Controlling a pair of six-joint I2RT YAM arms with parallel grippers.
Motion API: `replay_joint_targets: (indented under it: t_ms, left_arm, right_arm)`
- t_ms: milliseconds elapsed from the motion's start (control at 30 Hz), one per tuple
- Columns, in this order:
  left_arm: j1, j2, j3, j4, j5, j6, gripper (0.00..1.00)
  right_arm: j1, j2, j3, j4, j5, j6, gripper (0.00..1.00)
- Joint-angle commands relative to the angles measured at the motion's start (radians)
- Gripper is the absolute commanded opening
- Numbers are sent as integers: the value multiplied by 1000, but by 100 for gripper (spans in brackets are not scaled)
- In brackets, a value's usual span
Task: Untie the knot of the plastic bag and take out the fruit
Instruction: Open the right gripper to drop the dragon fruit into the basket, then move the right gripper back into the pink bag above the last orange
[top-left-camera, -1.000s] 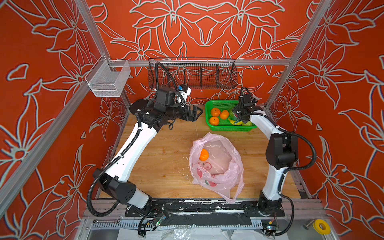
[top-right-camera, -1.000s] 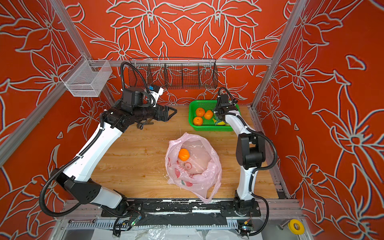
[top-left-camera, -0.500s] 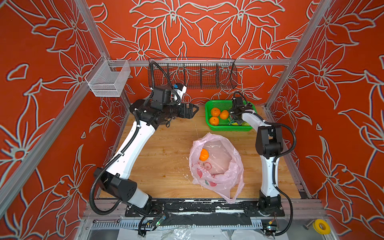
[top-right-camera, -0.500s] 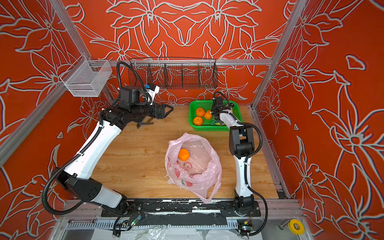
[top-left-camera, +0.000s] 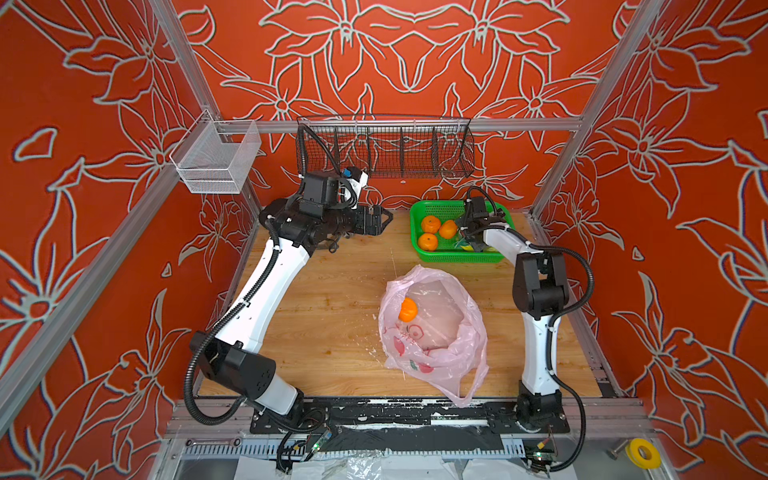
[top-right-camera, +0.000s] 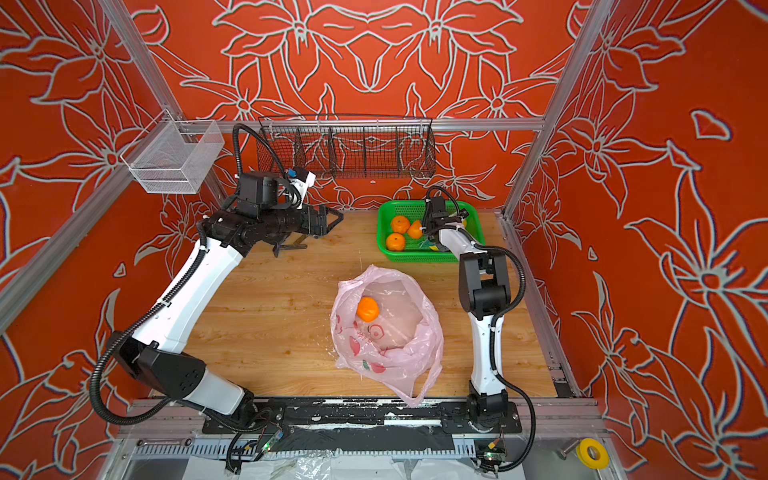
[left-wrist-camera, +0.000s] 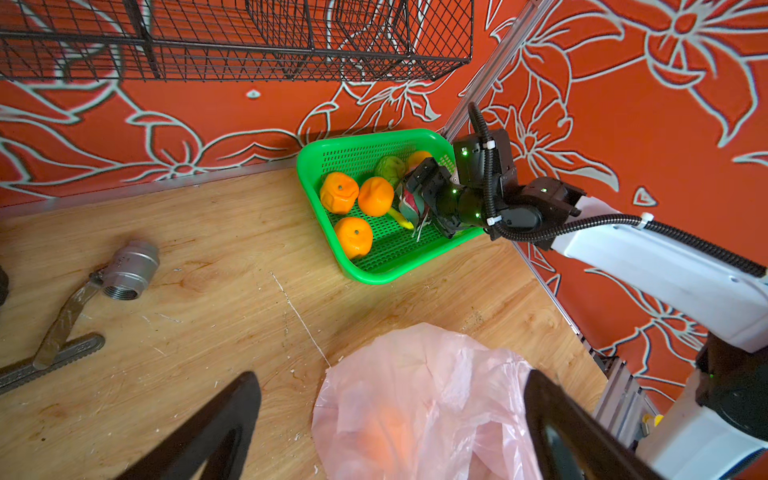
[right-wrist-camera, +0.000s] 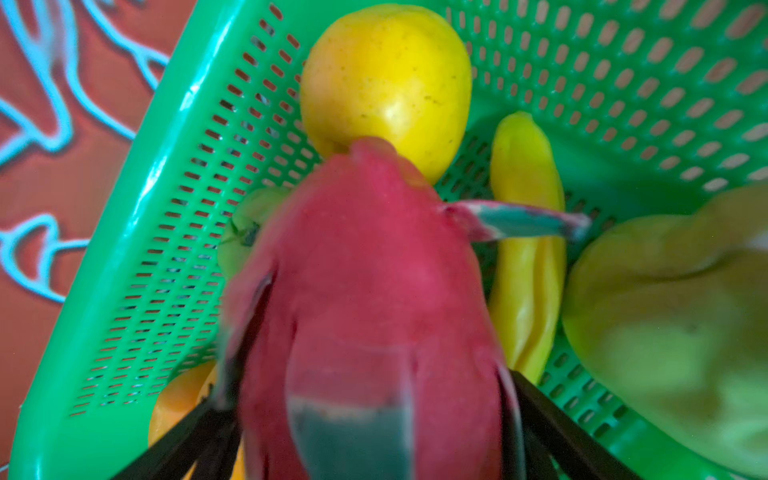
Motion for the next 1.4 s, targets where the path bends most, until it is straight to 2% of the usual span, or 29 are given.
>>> replay_joint_targets:
  t_ms: [0, 233, 400, 467, 600, 700, 800, 933, 1067, 1233, 1367]
  left_arm:
    - [5, -7, -14, 18, 31, -6, 97]
    - [4, -29, -54, 39, 52, -26, 98]
    - [3, -73, -96, 36, 60, -21, 97]
    - [0, -101, -119, 32, 59, -22, 98]
    - [-21, -167, -168, -14, 28, -18, 98]
    - [-52, -238, -231, -38, -12, -38, 98]
    - [-105, -319, -300, -58, -83, -63, 98]
    - [-194, -412, -383, -106, -207, -113, 98]
    - [-270, -492, -483, -113, -270, -179, 98]
    - [-357, -542, -578, -116, -310, -215, 98]
    - [-428, -584, -661, -94, -342, -259, 98]
  right_arm:
    - [-7, -103, -66, 31, 33, -48, 97]
    - [-26, -239, -132, 19, 45, -166, 97]
    - [-32, -360, -159, -1, 19, -321, 97]
    - [-32, -415, -172, 9, -29, -422, 97]
    - [-32, -543, -236, 34, -210, -618, 96]
    - [-31, -646, -288, 6, -342, -701, 94]
    - [-30, -747, -320, -73, -450, -721, 92]
    - [-27, -844, -330, -206, -582, -684, 90]
    - [10, -945, -362, -302, -675, -652, 88]
    - [109, -1088, -451, -353, -687, -659, 87]
    - [243, -1200, -556, -366, -649, -662, 85]
